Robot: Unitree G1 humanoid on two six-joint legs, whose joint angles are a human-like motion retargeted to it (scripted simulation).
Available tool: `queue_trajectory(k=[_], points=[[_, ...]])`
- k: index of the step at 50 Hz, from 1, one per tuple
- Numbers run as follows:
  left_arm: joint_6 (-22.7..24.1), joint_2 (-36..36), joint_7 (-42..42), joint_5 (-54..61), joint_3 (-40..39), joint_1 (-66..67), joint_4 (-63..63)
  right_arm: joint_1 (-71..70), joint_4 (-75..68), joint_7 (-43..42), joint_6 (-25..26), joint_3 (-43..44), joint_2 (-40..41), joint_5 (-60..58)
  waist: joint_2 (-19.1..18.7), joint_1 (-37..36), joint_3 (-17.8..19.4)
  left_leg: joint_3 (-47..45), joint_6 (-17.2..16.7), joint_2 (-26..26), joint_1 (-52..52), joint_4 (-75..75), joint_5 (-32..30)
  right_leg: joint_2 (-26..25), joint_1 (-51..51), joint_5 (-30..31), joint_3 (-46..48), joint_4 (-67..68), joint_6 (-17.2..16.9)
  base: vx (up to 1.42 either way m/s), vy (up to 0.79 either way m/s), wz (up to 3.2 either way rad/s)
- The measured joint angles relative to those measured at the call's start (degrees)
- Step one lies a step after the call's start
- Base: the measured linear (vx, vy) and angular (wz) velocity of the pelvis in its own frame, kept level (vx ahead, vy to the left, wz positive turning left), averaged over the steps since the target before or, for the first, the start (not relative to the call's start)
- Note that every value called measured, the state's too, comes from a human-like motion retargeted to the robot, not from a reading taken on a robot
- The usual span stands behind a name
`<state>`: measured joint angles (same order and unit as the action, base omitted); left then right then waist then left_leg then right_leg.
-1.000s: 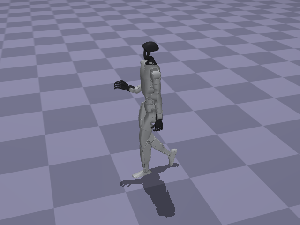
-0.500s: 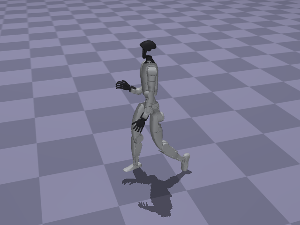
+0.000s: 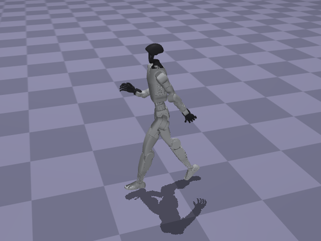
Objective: Walk run
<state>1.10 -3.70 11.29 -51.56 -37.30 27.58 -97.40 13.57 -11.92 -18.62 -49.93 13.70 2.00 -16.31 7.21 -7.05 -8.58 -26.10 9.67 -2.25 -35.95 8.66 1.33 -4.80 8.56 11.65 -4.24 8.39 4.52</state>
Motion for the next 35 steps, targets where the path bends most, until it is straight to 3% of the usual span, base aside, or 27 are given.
queue_trajectory(k=[2, 3, 5, 6, 7, 8, 10, 12, 15, 18, 20, 23, 25, 27, 28, 30, 33, 35], points=[[1.9, -0.3, -1.3, 4.0, -0.5, -1.9, 0.0, 2.1, -0.9, -0.3, 0.3, -0.6, 1.8, -0.8, 0.2, 0.4, -1.6, 12.2, 0.9, 3.3, 0.3, 2.4, -2.4, 0.4, -0.8, 12.7, 2.2, 6.2, -5.8, 1.32, -0.03, -0.16], [3.3, -0.6, -2.0, 6.3, -0.4, -3.3, 0.0, 2.9, -1.3, -0.3, 0.7, -1.5, 2.5, -1.0, 0.2, 2.1, -1.8, 17.3, 1.5, 5.0, 0.0, 5.4, -0.2, -0.2, -2.6, 16.9, 1.7, 12.6, -8.4, 1.5, -0.09, 0.62], [5.2, -1.9, -2.8, 11.3, 1.8, -8.4, 0.0, 2.8, -1.9, -0.8, 1.5, -3.1, 3.3, -0.9, 1.2, 6.0, 0.8, 22.4, 1.4, 10.3, 2.0, 11.2, 5.2, -1.0, -8.8, 18.4, 1.8, 33.7, -13.5, 1.29, -0.17, 0.92], [5.4, -3.0, -3.1, 13.4, 3.5, -11.8, 0.0, 2.4, -2.1, -0.6, 1.5, -3.3, 3.5, -0.4, 0.5, 5.8, 1.3, 18.4, 1.4, 7.8, 4.5, 11.6, 6.5, -2.2, -11.0, 18.4, 1.4, 38.2, -14.9, 1.06, -0.2, 0.22], [5.7, -4.0, -3.6, 15.1, 5.0, -15.3, 0.0, 2.1, -2.2, -0.2, 1.5, -3.5, 3.7, 0.0, -0.9, 5.4, 1.5, 15.6, 1.2, 4.9, 7.1, 11.1, 7.6, -3.8, -13.3, 18.2, 1.8, 40.5, -14.9, 1.1, -0.17, -0.53], [6.0, -4.8, -4.5, 15.9, 5.9, -18.8, 0.2, 2.0, -2.2, 0.6, 1.4, -3.4, 3.9, 0.4, -4.0, 4.8, 0.8, 15.1, 0.8, 1.2, 9.9, 9.0, 8.0, -6.0, -15.6, 17.8, 4.1, 38.4, -12.3, 1.07, -0.11, -0.6], [6.7, -5.1, -6.1, 15.0, 5.7, -24.8, 3.1, 2.0, -2.1, 1.9, 1.4, -2.9, 3.6, 1.0, -6.3, 4.3, 0.5, 16.8, 0.2, 0.7, 14.1, 6.9, 9.7, -6.5, -20.7, 13.2, 5.6, 38.7, -8.7, 0.85, -0.03, -0.18], [9.0, -4.8, -7.3, 14.4, 5.7, -30.0, 7.6, 2.2, -1.6, 2.5, 1.4, -2.2, 3.2, 1.4, -7.9, 7.5, 0.7, 18.3, -0.8, 1.2, 18.3, 4.0, 9.7, -6.2, -25.7, 6.6, 5.3, 36.9, -9.8, 0.85, -0.05, 1.24], [13.5, -5.2, -7.5, 17.4, 8.5, -37.3, 13.9, 2.5, -0.1, 3.6, 1.2, -1.5, 1.9, 2.0, -10.4, 13.5, 0.8, 18.9, -1.8, 1.1, 24.5, -0.3, 10.1, -1.3, -32.3, -3.9, 6.5, 29.0, -11.2, 1.04, -0.14, 1.54], [16.7, -7.1, -5.0, 20.5, 10.8, -44.1, 19.2, 2.9, 1.7, 4.3, 1.2, -1.1, 0.8, 2.3, -9.6, 17.3, 1.5, 20.8, -2.4, 4.2, 30.5, -2.4, 12.4, 6.4, -35.6, -5.3, 5.1, 14.5, -12.3, 1.05, -0.26, 0.91], [18.2, -8.9, -2.9, 21.0, 11.3, -48.2, 21.9, 2.9, 2.5, 3.8, 1.4, -0.8, 0.8, 1.9, -8.7, 19.0, 2.2, 21.0, -3.4, 5.2, 34.6, -3.3, 14.2, 11.4, -37.4, -7.0, 5.3, 5.5, -10.6, 0.79, -0.26, 0.53], [19.7, -11.3, -1.8, 20.1, 11.1, -51.9, 24.4, 2.9, 3.0, 1.8, 2.1, -0.8, 1.7, 0.6, -9.5, 19.0, 2.2, 20.4, -6.7, 3.8, 39.1, -3.8, 15.6, 12.3, -39.7, -10.9, 1.3, -7.8, -8.4, 0.96, -0.42, 0.05], [20.1, -11.8, -2.9, 19.6, 11.5, -52.5, 25.1, 3.4, 3.0, 1.1, 2.5, -0.7, 2.4, 0.3, -10.6, 18.9, 1.6, 20.3, -9.2, 2.4, 41.2, -2.9, 14.7, 13.4, -39.8, -12.6, 6.0, -11.8, -9.6, 1.2, -0.61, 0.08], [20.1, -11.5, -4.2, 19.2, 11.7, -51.5, 24.9, 3.6, 2.8, 1.5, 2.5, -0.7, 3.1, 1.1, -11.4, 19.7, 0.7, 21.0, -12.4, 0.8, 42.3, -0.6, 9.6, 13.4, -39.3, -11.0, 9.9, -6.8, -6.1, 1.14, -0.62, 0.48], [20.2, -11.1, -4.8, 19.0, 11.6, -50.3, 24.6, 3.6, 2.5, 2.0, 2.6, -0.6, 3.4, 1.4, -11.2, 20.2, -0.2, 21.4, -14.3, 0.5, 42.7, 0.8, 5.6, 15.1, -39.4, -10.2, 17.2, -3.9, -7.2, 1.19, -0.69, 0.57], [20.6, -10.0, -5.0, 17.5, 10.7, -46.8, 23.0, 3.7, 2.3, 2.5, 2.8, -0.7, 3.9, 1.5, -11.0, 21.3, -1.3, 22.1, -17.3, -0.8, 43.1, 5.2, -6.1, 13.1, -38.6, -6.6, 10.5, -0.3, -8.0, 1.17, -0.73, 0.37], [20.2, -7.5, -5.1, 13.9, 9.4, -39.1, 18.4, 3.0, 2.3, 2.4, 3.1, -1.6, 3.0, 0.6, -11.2, 20.7, -0.7, 22.2, -19.9, -3.3, 38.3, 22.0, -25.4, 9.5, -35.9, -9.0, 4.0, 4.5, -2.7, 1.18, -0.69, -0.37], [18.7, -6.8, -5.7, 11.8, 10.0, -34.5, 13.4, 1.6, 2.2, 2.4, 3.2, -2.7, 1.9, 0.5, -12.7, 20.3, 1.0, 21.8, -17.8, -7.5, 31.5, 40.1, -31.3, 5.6, -31.6, -11.4, 6.3, 5.0, 1.0, 1.18, -0.68, -0.48]])
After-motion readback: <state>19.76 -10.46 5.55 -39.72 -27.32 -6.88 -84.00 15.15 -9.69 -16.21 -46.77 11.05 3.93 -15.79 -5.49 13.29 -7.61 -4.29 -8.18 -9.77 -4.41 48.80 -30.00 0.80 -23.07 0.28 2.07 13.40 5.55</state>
